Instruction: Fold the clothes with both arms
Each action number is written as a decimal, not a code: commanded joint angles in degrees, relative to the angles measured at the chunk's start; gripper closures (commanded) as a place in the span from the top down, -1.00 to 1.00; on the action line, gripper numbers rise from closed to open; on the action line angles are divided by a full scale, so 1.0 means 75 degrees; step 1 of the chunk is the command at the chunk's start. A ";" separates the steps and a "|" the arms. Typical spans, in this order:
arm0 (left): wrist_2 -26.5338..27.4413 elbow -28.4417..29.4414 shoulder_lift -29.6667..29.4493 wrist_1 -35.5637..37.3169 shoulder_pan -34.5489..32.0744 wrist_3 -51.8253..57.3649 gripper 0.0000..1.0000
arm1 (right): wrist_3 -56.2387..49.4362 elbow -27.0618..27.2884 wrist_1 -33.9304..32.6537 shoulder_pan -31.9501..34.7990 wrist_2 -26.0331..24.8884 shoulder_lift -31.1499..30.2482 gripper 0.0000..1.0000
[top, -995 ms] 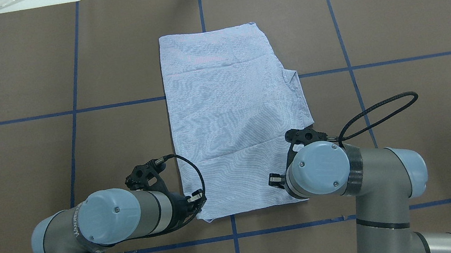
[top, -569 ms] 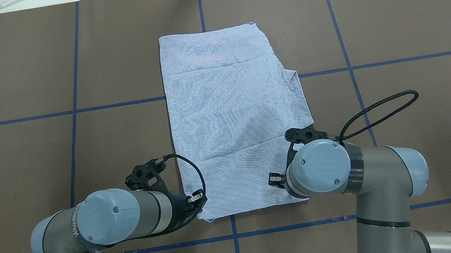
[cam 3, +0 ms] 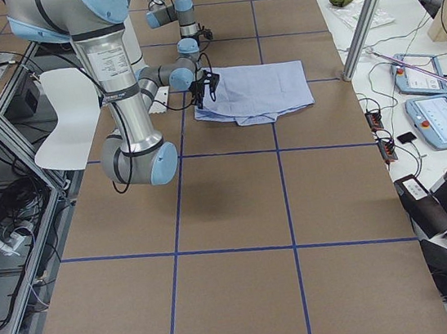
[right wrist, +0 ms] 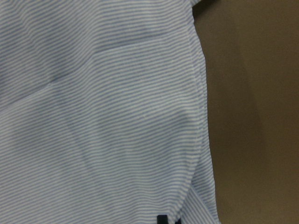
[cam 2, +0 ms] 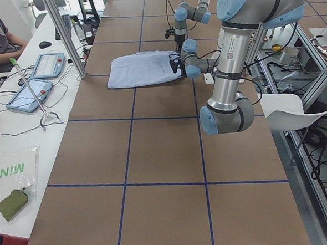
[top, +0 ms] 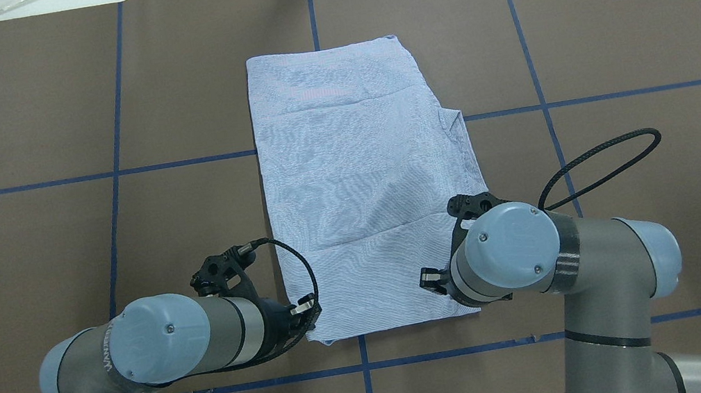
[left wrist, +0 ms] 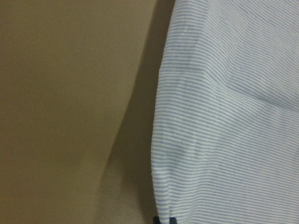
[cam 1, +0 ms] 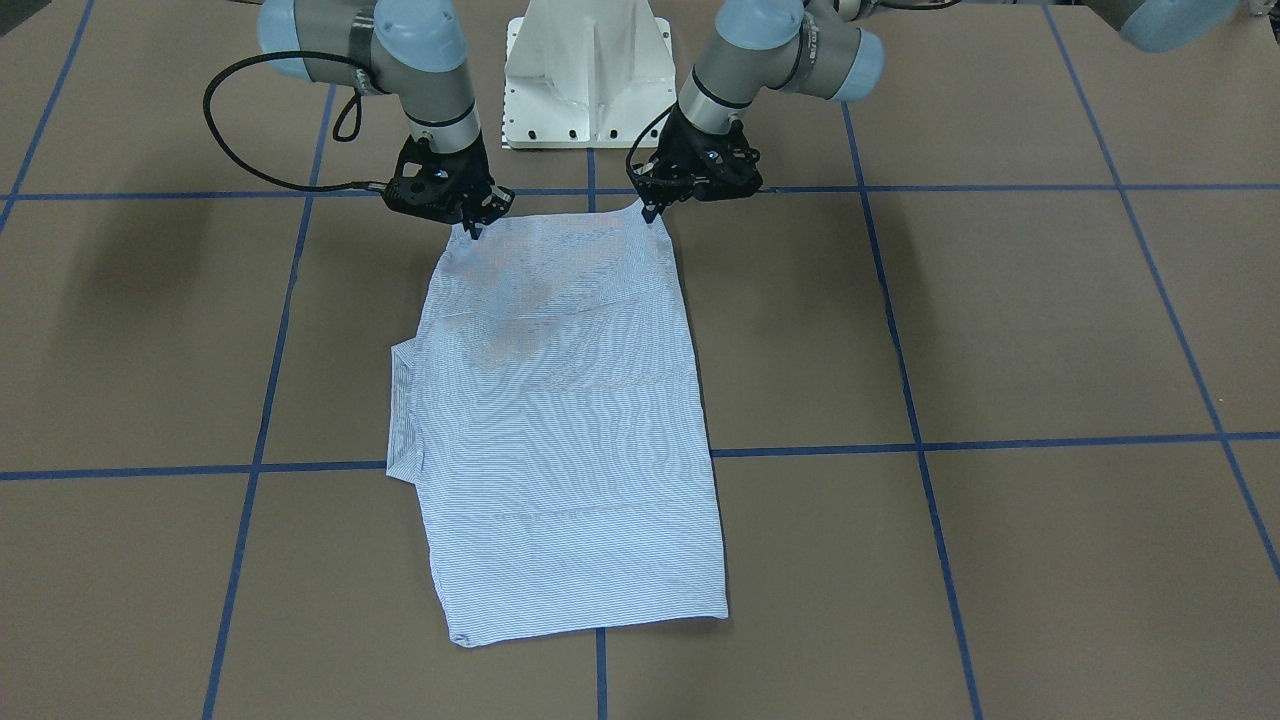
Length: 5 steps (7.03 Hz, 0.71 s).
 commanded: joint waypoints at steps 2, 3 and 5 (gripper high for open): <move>-0.0007 -0.1359 0.0056 0.1076 0.0118 0.0009 -1.00 | 0.0011 0.0759 0.0006 0.0016 0.0437 -0.0299 -1.00; -0.0007 -0.1746 0.0068 0.1451 0.0327 -0.0002 -1.00 | 0.0000 0.1027 0.0018 0.0016 0.0681 -0.0392 -1.00; -0.0007 -0.2379 0.0335 0.1910 0.0842 -0.0026 -1.00 | 0.0011 0.1403 0.0030 -0.0124 0.1174 -0.0417 -1.00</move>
